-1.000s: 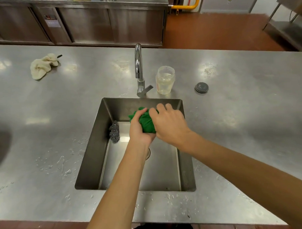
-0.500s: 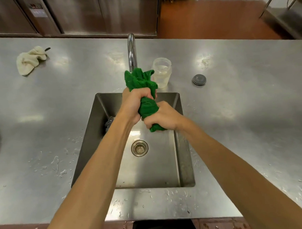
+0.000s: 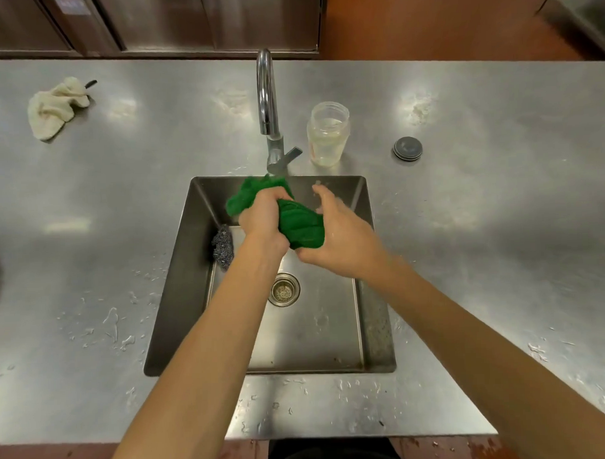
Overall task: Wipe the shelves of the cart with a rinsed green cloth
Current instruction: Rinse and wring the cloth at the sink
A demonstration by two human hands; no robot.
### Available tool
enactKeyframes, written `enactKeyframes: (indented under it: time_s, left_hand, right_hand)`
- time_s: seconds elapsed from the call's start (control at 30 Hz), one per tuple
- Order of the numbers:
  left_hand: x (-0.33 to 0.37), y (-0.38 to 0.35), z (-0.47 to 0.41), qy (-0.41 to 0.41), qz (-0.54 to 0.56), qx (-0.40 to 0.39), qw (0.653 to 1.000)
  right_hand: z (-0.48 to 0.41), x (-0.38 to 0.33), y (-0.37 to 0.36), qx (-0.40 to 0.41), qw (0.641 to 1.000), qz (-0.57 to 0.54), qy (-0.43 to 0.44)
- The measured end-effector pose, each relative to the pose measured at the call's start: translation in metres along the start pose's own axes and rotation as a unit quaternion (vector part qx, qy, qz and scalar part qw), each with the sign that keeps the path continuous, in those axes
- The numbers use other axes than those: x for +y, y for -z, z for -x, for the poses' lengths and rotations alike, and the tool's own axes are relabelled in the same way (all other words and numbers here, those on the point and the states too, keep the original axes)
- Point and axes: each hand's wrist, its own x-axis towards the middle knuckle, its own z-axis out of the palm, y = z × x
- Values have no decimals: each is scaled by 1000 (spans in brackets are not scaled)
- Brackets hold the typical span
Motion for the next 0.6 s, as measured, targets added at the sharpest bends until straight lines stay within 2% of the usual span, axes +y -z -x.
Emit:
enactKeyframes:
  time_s: [0.1, 0.17, 0.27, 0.33, 0.4, 0.53, 0.6]
  left_hand:
    - [-3, 6, -1, 83, 28, -19, 996]
    - [-5, 7, 2, 122, 41, -34, 991]
    - [-11, 2, 15, 144, 59, -45, 987]
    - [-17, -3, 23, 130, 62, -60, 988]
    - [-19, -8, 23, 90, 69, -57, 992]
    - [-13, -17, 29, -17, 27, 16, 999]
    - [-8, -21, 40, -74, 6, 8, 997]
  right_hand:
    - [19, 6, -17, 166, 972, 103, 128]
    - [27, 8, -30, 219, 947, 170, 162]
    - [21, 10, -32, 216, 943, 219, 125]
    - [11, 8, -19, 198, 951, 224, 77]
    - [2, 9, -6, 147, 964, 213, 53]
    - [-2, 9, 8, 132, 983, 119, 45]
    - [-1, 7, 11, 106, 994, 40, 10]
